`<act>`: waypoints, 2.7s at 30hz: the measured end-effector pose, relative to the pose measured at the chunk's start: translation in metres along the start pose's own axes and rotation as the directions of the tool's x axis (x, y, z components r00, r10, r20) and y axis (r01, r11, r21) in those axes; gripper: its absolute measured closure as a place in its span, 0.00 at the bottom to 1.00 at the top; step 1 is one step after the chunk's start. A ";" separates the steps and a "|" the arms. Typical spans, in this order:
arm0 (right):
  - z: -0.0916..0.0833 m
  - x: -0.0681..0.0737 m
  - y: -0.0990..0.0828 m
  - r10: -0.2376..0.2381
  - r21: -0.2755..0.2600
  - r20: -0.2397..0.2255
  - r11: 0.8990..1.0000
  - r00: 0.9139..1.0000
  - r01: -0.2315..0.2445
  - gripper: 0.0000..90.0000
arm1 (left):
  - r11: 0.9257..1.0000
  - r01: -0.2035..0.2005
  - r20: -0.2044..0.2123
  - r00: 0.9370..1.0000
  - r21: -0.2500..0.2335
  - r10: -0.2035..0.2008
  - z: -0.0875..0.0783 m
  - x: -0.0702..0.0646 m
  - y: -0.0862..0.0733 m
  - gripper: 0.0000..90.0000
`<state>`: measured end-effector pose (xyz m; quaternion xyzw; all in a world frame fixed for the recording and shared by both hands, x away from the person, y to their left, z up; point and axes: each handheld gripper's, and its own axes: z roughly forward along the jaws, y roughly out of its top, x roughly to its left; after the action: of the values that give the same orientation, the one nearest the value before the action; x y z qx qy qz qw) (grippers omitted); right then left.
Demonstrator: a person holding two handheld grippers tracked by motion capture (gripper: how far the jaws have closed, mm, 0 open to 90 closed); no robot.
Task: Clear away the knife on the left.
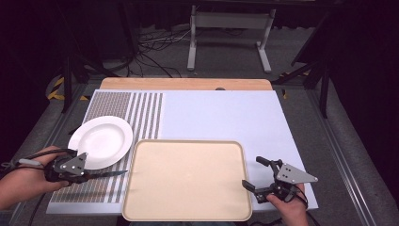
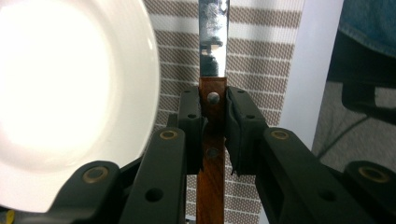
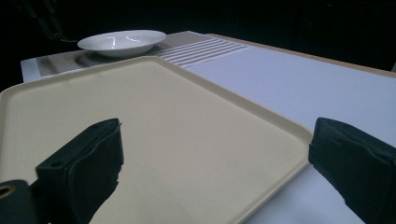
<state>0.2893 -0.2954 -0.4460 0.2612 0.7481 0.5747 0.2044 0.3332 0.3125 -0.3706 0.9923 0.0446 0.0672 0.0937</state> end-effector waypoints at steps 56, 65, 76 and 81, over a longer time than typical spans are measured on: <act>-0.004 -0.003 0.000 -0.002 0.000 0.005 1.000 1.000 0.002 0.04 | 0.774 0.622 0.243 0.774 -0.116 -0.585 0.012 -0.026 0.117 0.86; -0.005 -0.004 0.000 -0.002 0.002 0.007 1.000 1.000 0.002 0.05 | 0.768 0.628 0.274 0.766 -0.124 -0.582 0.018 -0.026 0.132 0.86; -0.006 -0.004 0.000 -0.004 0.001 0.005 1.000 1.000 0.004 0.05 | 0.757 0.646 0.292 0.746 -0.099 -0.599 0.035 -0.023 0.144 0.86; -0.006 -0.004 0.001 -0.003 -0.005 0.006 1.000 1.000 0.003 0.05 | 0.750 0.658 0.307 0.730 -0.073 -0.611 0.049 -0.023 0.145 0.86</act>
<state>0.2890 -0.3029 -0.4436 0.2613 0.7465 0.5754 0.2082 0.3280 0.1591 -0.3931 0.9041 0.3628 -0.0980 0.2035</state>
